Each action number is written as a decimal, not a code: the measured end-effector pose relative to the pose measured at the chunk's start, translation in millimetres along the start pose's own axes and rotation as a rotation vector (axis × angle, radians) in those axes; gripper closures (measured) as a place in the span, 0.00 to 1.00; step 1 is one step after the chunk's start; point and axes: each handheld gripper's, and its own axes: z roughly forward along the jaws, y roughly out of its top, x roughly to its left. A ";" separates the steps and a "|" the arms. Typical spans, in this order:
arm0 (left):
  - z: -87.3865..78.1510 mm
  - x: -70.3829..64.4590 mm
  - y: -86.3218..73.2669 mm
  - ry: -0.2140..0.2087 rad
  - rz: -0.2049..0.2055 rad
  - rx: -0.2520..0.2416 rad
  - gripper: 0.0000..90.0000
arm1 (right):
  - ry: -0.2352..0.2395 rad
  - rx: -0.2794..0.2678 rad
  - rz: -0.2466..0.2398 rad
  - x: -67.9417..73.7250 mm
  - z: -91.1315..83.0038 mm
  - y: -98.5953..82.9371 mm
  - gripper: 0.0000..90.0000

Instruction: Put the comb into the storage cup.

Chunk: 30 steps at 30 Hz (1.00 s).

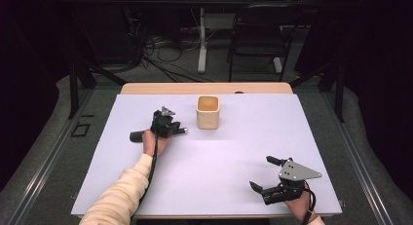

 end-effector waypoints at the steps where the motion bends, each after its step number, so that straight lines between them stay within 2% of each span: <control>1: 0.5 -0.4 -0.4 0.000 0.001 0.000 1.00 | -0.001 -0.001 0.004 0.3 -0.2 0.0 0.00; 9: -1.7 -3.3 -2.6 -0.009 0.005 0.034 1.00 | -0.005 -0.001 0.002 0.0 0.1 0.0 0.00; 13: -4.2 -4.2 -3.3 -0.014 -0.009 0.031 1.00 | -0.004 -0.002 0.002 0.1 -0.1 0.2 0.00; 27: -10.3 -6.9 -4.4 -0.033 -0.005 0.034 1.00 | -0.003 0.004 -0.005 0.2 0.9 0.4 0.00; 30: -11.7 -8.6 -5.2 -0.037 0.003 0.051 1.00 | -0.004 0.001 -0.006 1.2 -0.1 0.9 0.00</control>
